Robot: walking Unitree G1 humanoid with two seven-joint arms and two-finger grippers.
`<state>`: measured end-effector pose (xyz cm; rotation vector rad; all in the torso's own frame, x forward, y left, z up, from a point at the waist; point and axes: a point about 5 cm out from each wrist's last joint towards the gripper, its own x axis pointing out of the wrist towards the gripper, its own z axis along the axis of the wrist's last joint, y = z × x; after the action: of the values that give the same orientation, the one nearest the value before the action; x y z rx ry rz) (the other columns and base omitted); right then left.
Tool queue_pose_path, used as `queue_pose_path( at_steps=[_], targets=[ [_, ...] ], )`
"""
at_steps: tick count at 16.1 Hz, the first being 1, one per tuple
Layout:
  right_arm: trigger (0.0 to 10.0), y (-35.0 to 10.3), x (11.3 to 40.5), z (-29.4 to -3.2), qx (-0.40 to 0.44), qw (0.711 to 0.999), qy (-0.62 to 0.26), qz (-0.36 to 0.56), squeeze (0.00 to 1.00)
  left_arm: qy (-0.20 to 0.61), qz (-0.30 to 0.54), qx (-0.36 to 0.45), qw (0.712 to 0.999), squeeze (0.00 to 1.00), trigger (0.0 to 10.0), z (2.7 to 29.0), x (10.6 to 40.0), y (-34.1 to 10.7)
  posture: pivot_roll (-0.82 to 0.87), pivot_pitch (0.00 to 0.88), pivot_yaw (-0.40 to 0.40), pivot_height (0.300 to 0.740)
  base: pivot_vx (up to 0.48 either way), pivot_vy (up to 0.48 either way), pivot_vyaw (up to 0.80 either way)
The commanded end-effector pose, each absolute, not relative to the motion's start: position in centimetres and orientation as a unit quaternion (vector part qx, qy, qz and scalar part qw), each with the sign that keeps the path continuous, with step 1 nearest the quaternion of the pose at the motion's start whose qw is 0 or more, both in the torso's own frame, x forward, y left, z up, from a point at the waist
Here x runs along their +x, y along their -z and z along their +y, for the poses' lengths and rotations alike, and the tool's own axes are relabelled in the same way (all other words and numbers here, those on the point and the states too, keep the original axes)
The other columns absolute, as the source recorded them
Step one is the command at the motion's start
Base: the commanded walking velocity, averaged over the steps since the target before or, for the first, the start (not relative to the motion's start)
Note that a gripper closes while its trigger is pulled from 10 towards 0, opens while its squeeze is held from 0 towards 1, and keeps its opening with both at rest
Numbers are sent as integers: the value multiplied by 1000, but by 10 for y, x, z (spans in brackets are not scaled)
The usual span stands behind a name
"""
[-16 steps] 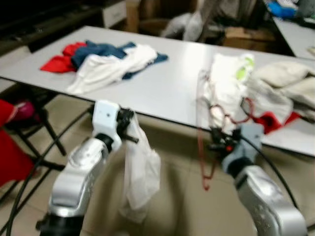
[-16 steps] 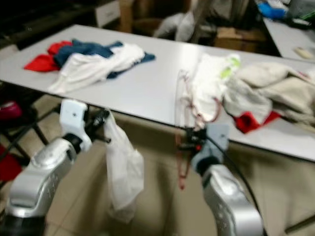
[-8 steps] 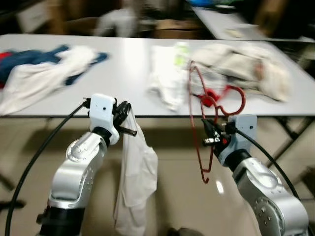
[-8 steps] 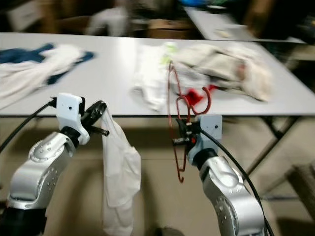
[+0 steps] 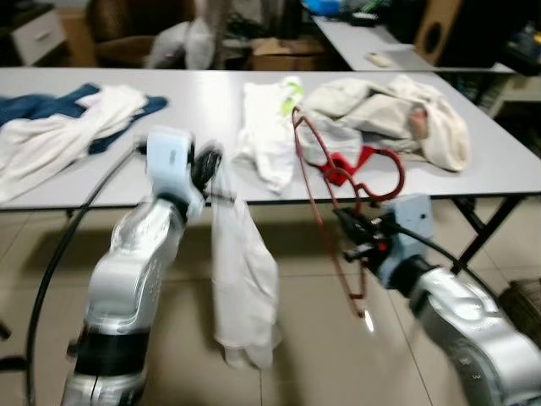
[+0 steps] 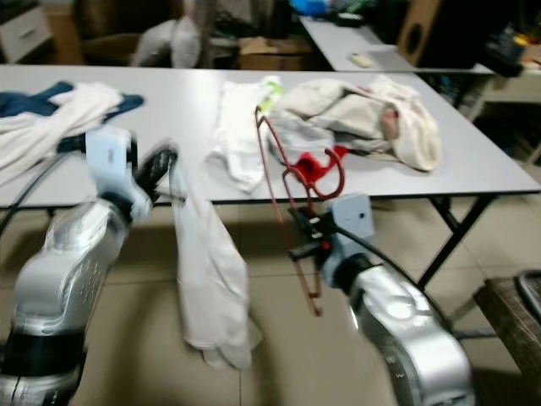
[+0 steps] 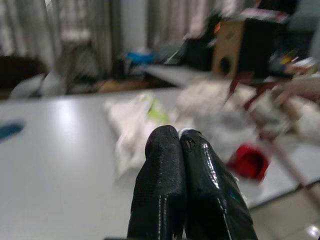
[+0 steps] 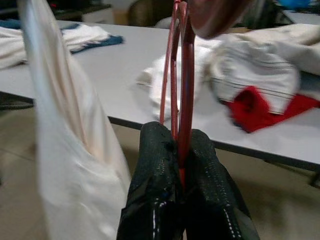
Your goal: Hang hanger
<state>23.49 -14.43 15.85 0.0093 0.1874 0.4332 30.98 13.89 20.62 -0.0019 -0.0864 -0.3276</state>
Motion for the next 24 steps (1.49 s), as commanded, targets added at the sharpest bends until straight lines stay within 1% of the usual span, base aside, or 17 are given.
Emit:
queue_pose_path(
  at_steps=[1, 2, 4, 6, 9, 11, 13, 14, 17, 18, 19, 20, 22, 24],
  targets=[
    [10000, -166, 235, -146, 4, 971, -225, 84, 0, 153, -40, 1, 987, 0, 10000, 141, 315, -207, -23, 0, -7, 740, 326, 0, 0],
    [10000, -171, 235, -155, -11, 970, -230, 84, 0, 147, -48, -1, 988, 0, 10000, 142, 323, -214, -27, 0, -5, 740, 337, 0, 0],
    [10000, -177, 235, -163, -24, 967, -239, 84, 0, 147, -58, -5, 988, 0, 10000, 141, 331, -222, -28, 0, -4, 740, 345, 0, 0],
    [10000, -184, 230, -174, -31, 958, -268, 96, 0, 147, -74, -4, 986, 0, 10000, 135, 346, -235, -27, 0, -10, 740, 358, 0, 0],
    [10000, -188, 227, -185, -44, 955, -274, 103, 0, 151, -87, 2, 985, 0, 10000, 130, 356, -246, -27, 0, -9, 740, 368, 0, 0],
    [10000, -196, 222, -191, -53, 948, -297, 105, 0, 151, -92, 7, 984, 0, 10000, 129, 365, -252, -29, 0, -5, 740, 373, 0, 0],
    [10000, -202, 210, -195, -74, 924, -354, 123, 0, 149, -105, 19, 983, 0, 10000, 129, 375, -263, -24, 0, -10, 740, 373, 0, 0],
    [10000, -203, 209, -195, -76, 922, -358, 126, 0, 149, -107, 21, 983, 0, 10000, 129, 376, -264, -24, 0, -10, 740, 371, 0, 0],
    [10000, -213, 199, -205, -77, 898, -409, 141, 0, 152, -130, 32, 979, 0, 10000, 130, 389, -282, -19, 0, -18, 740, 375, 0, 0],
    [10000, -221, 194, -210, -78, 885, -434, 149, 0, 161, -139, 40, 976, 0, 10000, 125, 397, -293, -22, 0, -12, 740, 375, 0, 0],
    [10000, -223, 192, -211, -79, 879, -444, 152, 0, 166, -142, 42, 975, 0, 10000, 122, 399, -297, -22, 0, -12, 740, 375, 0, 0],
    [10000, -225, 191, -211, -81, 874, -453, 155, 0, 171, -144, 43, 974, 0, 10000, 119, 401, -299, -27, 0, -6, 740, 375, 0, 0],
    [10000, -224, 183, -208, -83, 852, -486, 175, 0, 188, -149, 47, 970, 0, 10000, 107, 405, -303, -34, 0, 7, 740, 377, 0, 0],
    [10000, -222, 184, -205, -85, 849, -491, 176, 0, 192, -152, 49, 968, 0, 10000, 105, 407, -304, -34, 0, 11, 740, 377, 0, 0]
  ],
)
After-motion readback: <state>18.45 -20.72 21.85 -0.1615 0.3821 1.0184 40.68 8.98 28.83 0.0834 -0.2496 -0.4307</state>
